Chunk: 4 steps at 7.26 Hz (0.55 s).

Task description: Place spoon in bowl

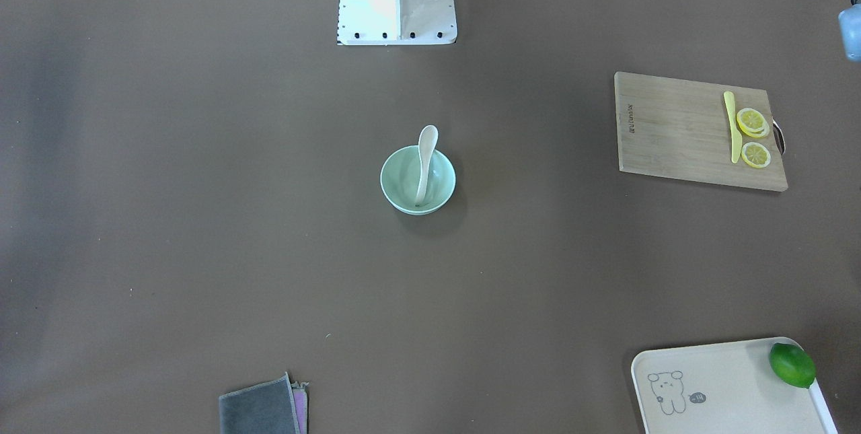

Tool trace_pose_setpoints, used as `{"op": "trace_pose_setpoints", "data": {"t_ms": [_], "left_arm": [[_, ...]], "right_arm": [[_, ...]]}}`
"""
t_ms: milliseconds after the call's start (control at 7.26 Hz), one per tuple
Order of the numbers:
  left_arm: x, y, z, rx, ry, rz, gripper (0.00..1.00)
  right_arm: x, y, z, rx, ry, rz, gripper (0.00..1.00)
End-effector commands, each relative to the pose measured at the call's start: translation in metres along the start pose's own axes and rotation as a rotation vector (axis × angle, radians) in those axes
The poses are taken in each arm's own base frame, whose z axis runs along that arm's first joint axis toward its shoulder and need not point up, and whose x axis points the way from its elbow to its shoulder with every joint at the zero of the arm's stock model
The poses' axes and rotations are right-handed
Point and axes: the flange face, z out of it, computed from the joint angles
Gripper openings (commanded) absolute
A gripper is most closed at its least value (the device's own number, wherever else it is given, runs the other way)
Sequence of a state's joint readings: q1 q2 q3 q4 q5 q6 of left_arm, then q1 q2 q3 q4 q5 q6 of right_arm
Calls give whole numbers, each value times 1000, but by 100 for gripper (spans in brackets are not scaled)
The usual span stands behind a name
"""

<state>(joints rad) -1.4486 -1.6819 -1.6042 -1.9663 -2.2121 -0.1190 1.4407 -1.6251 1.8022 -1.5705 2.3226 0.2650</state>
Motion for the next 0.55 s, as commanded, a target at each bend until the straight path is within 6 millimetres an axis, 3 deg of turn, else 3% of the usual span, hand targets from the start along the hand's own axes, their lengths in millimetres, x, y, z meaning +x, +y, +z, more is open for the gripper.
{"op": "trace_pose_setpoints", "data": {"t_ms": [0, 138, 413], "left_arm": [[-68, 52, -16, -86, 6, -180, 98], [-88, 60, -33, -85, -3, -241, 98], [-90, 74, -32, -94, -2, -255, 98]], "right_arm": [[33, 24, 5, -14, 11, 48, 100], [35, 25, 6, -16, 16, 53, 100], [41, 29, 11, -25, 23, 67, 100]]}}
